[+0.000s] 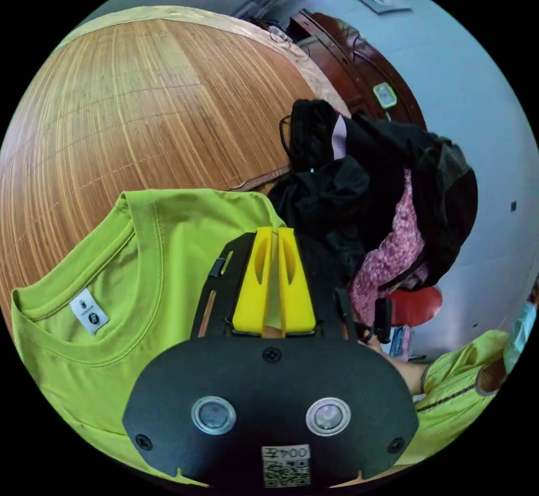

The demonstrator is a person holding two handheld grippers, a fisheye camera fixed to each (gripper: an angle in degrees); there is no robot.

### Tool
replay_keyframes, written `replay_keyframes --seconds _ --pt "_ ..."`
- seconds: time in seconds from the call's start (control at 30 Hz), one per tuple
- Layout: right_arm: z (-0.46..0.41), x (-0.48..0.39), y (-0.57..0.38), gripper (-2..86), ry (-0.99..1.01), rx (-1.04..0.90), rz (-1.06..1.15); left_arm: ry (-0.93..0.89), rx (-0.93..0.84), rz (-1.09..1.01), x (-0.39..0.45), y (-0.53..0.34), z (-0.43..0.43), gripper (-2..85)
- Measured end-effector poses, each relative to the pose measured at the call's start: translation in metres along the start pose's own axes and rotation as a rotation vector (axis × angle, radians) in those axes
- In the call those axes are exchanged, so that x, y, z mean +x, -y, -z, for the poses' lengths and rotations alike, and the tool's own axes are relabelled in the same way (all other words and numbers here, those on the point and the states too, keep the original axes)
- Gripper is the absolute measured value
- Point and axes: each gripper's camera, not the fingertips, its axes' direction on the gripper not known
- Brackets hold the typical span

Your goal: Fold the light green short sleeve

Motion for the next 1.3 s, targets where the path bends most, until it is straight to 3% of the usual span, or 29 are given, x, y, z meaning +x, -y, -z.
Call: replay_keyframes --seconds 0.13,0.23,0.33,0.4,0.5,0.6,0.8,0.9,0.97,1.07,1.2,1.3 --pt "0.021 -0.014 0.0 2.6 -0.076 -0.123 0.071 -0.01 -0.014 0.106 -0.017 0.0 -0.027 2.7" --pt "0.044 -0.057 0.0 0.3 -0.172 -0.065 0.264 -0.134 0.012 0.145 -0.025 -0.005 -0.034 3.0" --pt "0.013 -0.101 0.03 -0.5 -0.235 -0.115 0.448 -0.189 0.012 0.184 -0.033 -0.01 -0.036 3.7" --pt "-0.027 -0.121 0.051 -0.6 -0.356 -0.198 0.545 -0.199 0.037 0.231 -0.038 -0.017 -0.035 4.3" --pt "-0.071 -0.141 0.068 -0.8 -0.712 -0.189 0.769 -0.292 0.186 0.281 -0.045 -0.031 -0.027 5.2" --pt "-0.051 -0.136 0.098 -0.8 -0.894 -0.062 0.713 -0.329 0.313 0.218 -0.042 -0.047 -0.019 4.4" --pt "-0.008 -0.136 0.096 -0.7 -0.704 -0.149 0.536 -0.072 0.329 0.014 -0.013 -0.113 0.007 2.4" --pt "0.018 -0.147 0.048 -0.5 -0.612 -0.078 0.493 0.136 0.343 -0.018 -0.005 -0.174 0.029 1.4" --pt "0.026 -0.169 0.002 -0.2 -0.659 0.076 0.577 0.273 0.337 0.005 -0.006 -0.212 0.04 0.9" --pt "-0.016 -0.21 -0.015 1.5 -0.611 0.035 0.814 0.508 0.339 0.059 -0.014 -0.271 0.059 0.5" --pt "-0.068 -0.227 0.047 5.2 -0.502 -0.047 0.74 0.801 0.3 0.122 -0.033 -0.333 0.065 0.4" --pt "-0.098 -0.225 0.115 7.1 -0.41 -0.171 0.557 0.816 0.253 0.172 -0.05 -0.363 0.055 0.5"
